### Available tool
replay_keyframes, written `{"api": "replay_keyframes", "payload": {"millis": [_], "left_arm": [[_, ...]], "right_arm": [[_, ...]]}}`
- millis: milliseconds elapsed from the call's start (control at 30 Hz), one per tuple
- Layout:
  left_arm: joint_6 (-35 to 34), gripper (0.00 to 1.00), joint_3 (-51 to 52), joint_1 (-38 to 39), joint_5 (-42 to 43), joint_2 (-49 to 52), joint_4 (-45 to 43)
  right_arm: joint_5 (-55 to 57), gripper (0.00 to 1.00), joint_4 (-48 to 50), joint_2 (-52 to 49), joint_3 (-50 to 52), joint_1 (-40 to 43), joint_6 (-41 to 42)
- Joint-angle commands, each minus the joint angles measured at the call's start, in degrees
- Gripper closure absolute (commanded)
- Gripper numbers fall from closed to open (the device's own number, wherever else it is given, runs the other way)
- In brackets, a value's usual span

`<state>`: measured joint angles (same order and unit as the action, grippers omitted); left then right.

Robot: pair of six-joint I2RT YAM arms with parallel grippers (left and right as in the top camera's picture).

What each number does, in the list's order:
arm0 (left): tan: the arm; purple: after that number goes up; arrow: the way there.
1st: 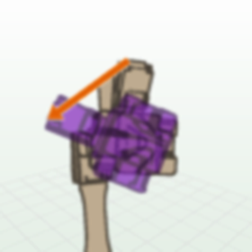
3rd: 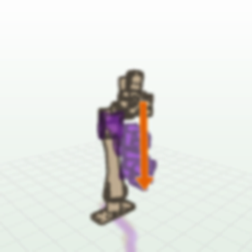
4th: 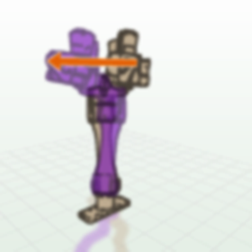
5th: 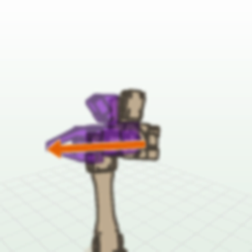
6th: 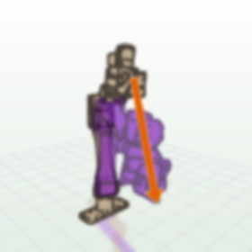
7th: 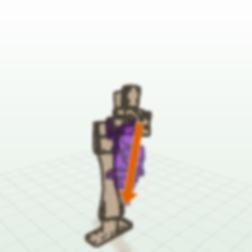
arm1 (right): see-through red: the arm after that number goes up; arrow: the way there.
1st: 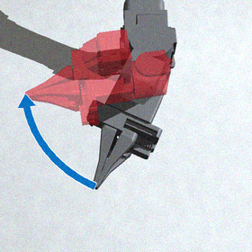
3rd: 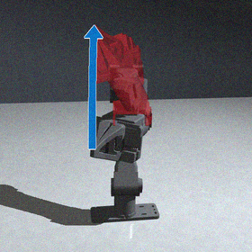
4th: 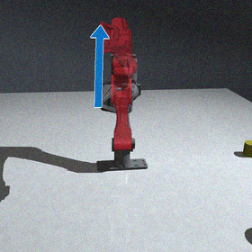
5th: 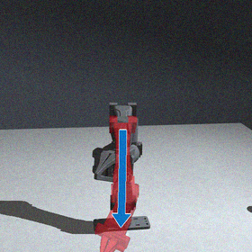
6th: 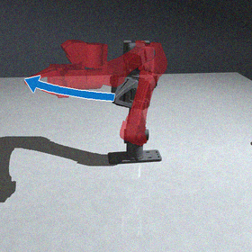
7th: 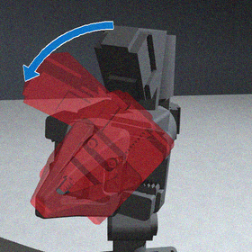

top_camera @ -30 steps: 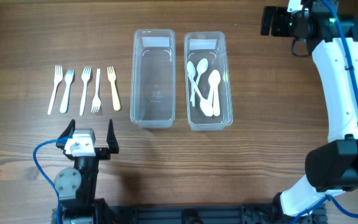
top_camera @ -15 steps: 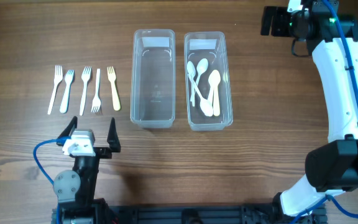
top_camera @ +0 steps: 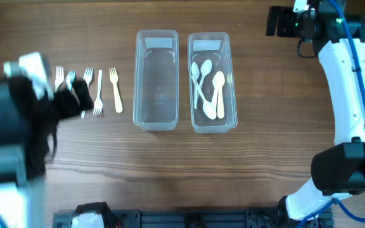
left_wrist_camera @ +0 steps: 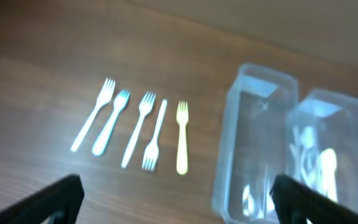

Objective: Pack container
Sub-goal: 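Move the left gripper over the forks and grasp a white fork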

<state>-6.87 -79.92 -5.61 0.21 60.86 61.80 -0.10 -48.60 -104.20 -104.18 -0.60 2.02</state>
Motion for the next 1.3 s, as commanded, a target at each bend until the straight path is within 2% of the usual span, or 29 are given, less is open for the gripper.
{"api": "replay_keyframes", "payload": {"millis": [0, 267, 433, 500, 700, 800, 1000, 1267], "left_arm": [[3.04, 0.0, -16.65, 0.2, -1.38, 19.12, 6.19], [3.04, 0.0, -19.45, 0.11, -1.36, 38.82, 3.76], [3.91, 0.03, -19.41, 0.24, 0.35, 46.51, 4.46], [4.44, 0.01, -19.41, 0.24, 0.35, 48.26, 4.48], [14.36, 0.16, -19.41, 0.24, 4.24, 52.83, 4.57], [15.34, 0.24, -19.28, 0.24, 5.62, 54.4, 4.5], [17.18, 0.34, -16.98, 0.2, 5.55, 58.66, 4.24], [17.11, 0.34, -12.11, 0.2, 5.55, 61.09, 0.11]], "right_arm": [[0.55, 0.0, 0.11, 0.92, -0.81, -0.22, -0.55], [0.52, 0.0, 0.13, 0.92, -0.81, -0.22, -0.55], [0.52, 0.0, 0.13, 0.92, -0.81, -0.22, -0.55], [0.52, 0.0, 0.11, 0.92, -0.81, -0.22, -0.55], [0.55, 0.0, 0.11, 0.92, -0.81, -0.22, -0.52], [0.55, 0.0, 0.11, 0.92, -0.81, -0.22, -0.55], [0.55, 0.0, 0.11, 0.92, -0.81, -0.22, -0.52], [0.55, 0.0, 0.11, 0.92, -0.81, -0.22, -0.55]]}}
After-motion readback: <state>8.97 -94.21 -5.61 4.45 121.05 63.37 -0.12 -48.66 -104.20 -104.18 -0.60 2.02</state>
